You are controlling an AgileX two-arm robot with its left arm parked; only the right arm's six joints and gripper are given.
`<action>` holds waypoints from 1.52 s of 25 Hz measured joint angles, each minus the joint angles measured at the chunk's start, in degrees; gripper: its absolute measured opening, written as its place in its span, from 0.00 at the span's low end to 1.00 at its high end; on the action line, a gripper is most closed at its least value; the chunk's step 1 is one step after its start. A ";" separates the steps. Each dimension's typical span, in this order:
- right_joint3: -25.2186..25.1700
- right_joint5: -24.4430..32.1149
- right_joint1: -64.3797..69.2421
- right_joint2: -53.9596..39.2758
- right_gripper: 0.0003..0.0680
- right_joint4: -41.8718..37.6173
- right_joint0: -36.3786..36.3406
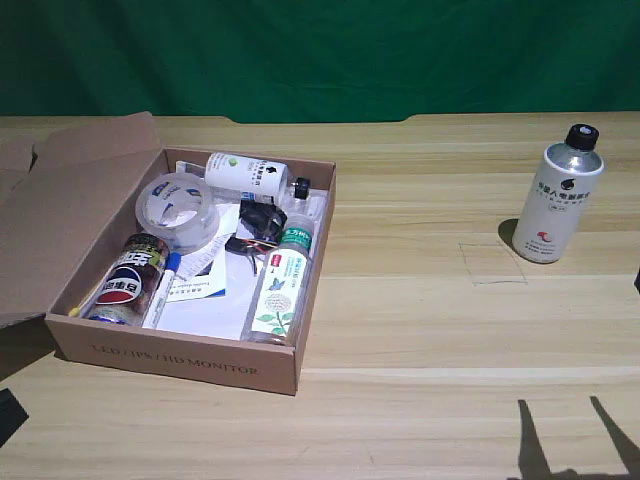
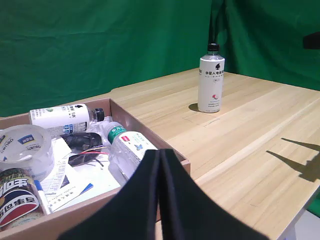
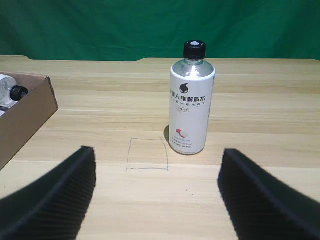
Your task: Place the white bottle into the box.
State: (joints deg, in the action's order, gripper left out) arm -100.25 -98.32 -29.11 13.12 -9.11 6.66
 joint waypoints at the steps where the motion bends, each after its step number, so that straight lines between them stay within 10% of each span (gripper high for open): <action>1: 0.00 0.00 -0.21 0.32 0.86 0.41 0.00; 38: 0.15 -4.08 -64.07 44.18 0.88 2.16 0.00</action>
State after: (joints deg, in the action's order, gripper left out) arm -100.10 -102.40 -93.18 57.31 -6.95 6.66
